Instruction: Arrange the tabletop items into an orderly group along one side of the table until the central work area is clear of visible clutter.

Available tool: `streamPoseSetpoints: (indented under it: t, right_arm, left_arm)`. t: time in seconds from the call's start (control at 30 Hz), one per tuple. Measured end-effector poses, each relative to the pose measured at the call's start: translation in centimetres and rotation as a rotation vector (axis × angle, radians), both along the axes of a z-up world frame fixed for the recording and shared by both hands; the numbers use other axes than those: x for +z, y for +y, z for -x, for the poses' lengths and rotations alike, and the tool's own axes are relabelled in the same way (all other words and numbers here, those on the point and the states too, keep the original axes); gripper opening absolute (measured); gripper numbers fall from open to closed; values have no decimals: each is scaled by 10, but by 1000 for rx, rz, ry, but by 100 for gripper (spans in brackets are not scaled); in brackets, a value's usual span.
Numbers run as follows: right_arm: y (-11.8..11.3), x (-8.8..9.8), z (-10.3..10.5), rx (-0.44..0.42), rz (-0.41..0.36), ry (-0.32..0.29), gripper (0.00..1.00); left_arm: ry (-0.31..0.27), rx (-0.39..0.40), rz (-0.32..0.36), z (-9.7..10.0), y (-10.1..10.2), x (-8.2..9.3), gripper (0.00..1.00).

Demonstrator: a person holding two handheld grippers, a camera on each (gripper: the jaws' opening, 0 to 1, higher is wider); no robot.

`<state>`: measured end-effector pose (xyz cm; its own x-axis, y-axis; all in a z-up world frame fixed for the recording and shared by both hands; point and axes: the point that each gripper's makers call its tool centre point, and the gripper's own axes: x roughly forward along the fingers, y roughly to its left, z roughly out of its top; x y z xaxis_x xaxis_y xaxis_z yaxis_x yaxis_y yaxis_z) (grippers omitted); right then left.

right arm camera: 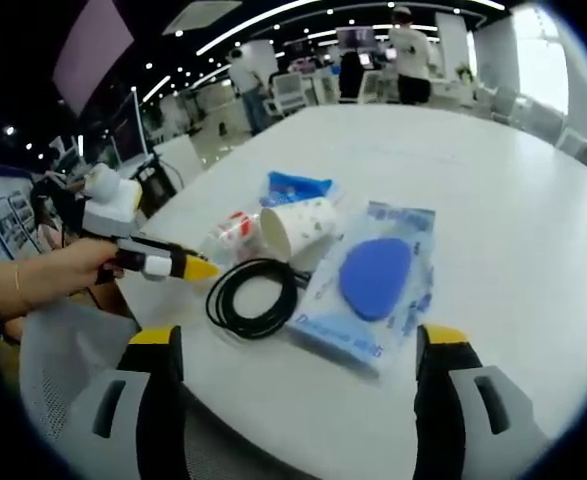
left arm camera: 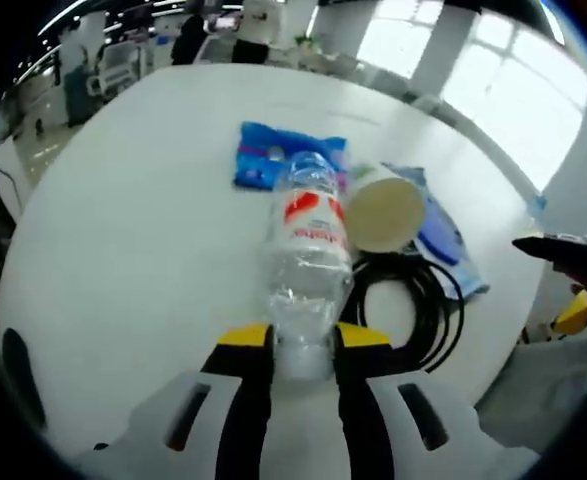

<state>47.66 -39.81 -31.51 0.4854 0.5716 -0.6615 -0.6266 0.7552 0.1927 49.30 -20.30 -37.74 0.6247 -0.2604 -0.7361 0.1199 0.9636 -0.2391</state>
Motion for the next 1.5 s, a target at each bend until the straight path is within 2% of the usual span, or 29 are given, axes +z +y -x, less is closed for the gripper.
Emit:
streamPoseSetpoints:
  t: [0.1,0.17,0.4,0.53,0.7,0.77,0.9,0.97,1.0,1.03,1.07,1.1,1.13,1.17,1.2,1.23,1.27,1.33,1.4,1.5]
  right_arm:
    - [2,1,1,10,-4,0,96]
    - [2,0,3,15,0,3,96]
    - [2,-2,3,20,7,7,95]
    - [2,-3,5,27,13,13,95]
    - [3,-3,6,31,14,16,95]
    - [2,-3,6,31,14,17,95]
    - [2,-3,6,29,15,17,94]
    - [1,-4,6,29,16,19,94]
    - [1,-4,6,29,16,20,94]
    - [1,-4,6,30,16,21,94]
    - [2,-4,6,30,15,21,94]
    - [2,-4,6,30,14,22,94]
    - [2,-4,7,31,14,22,94]
    - [2,-3,6,31,12,20,94]
    - [2,-3,6,31,10,20,94]
    - [2,-3,6,27,10,20,94]
    - [1,-3,6,24,11,20,94]
    - [-1,-4,5,17,14,23,94]
    - [-1,-5,5,16,18,25,93]
    - [-1,-6,6,15,18,27,93]
  left_arm:
    - [-41,8,-11,-3,4,11,21]
    - [-94,18,-10,-9,5,24,21]
    - [-217,40,-27,-21,13,62,20]
    - [-313,39,-64,-29,18,95,20]
    - [-398,50,-71,-36,24,134,20]
    - [-408,57,-64,-38,26,144,19]
    - [-405,63,-55,-40,26,155,19]
    - [-367,54,-54,-38,20,153,18]
    - [-375,55,0,-37,11,156,8]
    - [-456,37,68,-43,4,174,0]
    - [-341,84,38,-32,10,164,0]
    - [-370,52,-37,-33,12,167,0]
    - [-414,12,-165,-36,18,169,0]
    - [-355,17,-249,-33,26,156,0]
    - [-355,2,-250,-32,25,154,0]
    - [-368,16,-199,-32,19,147,0]
    - [-395,23,-182,-31,20,145,0]
    - [-382,51,-179,-31,31,132,0]
    - [-429,72,-93,-31,26,137,0]
    - [-462,59,-87,-34,26,145,0]
